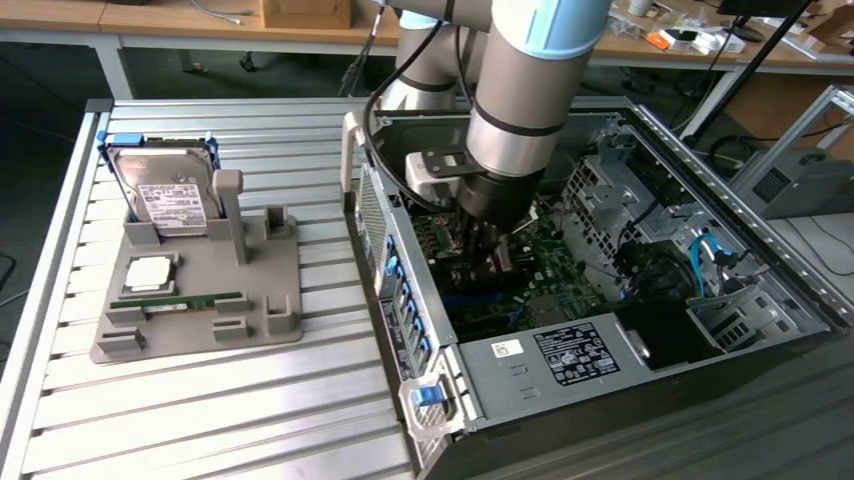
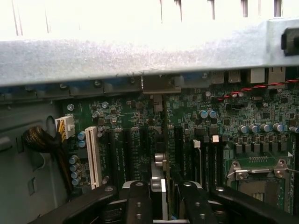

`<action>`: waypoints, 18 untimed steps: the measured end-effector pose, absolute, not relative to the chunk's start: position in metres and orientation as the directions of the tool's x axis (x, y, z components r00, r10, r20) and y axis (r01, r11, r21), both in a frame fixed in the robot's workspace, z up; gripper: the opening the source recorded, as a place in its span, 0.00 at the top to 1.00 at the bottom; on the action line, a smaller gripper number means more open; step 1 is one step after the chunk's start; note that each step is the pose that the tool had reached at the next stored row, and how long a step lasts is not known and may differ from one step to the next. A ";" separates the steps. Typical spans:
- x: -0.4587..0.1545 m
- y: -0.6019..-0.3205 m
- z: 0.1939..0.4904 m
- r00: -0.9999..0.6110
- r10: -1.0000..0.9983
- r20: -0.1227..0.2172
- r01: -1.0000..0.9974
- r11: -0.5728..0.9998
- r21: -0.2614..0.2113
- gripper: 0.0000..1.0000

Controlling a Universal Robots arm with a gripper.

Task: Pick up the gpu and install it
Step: 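Insert the gpu into the slot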

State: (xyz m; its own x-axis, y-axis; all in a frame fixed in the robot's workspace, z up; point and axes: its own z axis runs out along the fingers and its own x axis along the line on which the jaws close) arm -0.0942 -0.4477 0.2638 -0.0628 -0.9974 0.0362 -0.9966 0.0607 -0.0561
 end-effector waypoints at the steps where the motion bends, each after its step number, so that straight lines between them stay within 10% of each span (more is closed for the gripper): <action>1: -0.094 -0.448 0.264 -0.063 -0.997 0.036 -0.997 0.061 -0.056 0.73; 18: -0.095 -0.448 0.260 -0.063 -0.997 0.042 -0.997 0.060 -0.056 0.73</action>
State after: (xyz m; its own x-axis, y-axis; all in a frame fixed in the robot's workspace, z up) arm -0.0946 -0.4478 0.2604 -0.0628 -0.9971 0.0423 -0.9966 0.0604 -0.0564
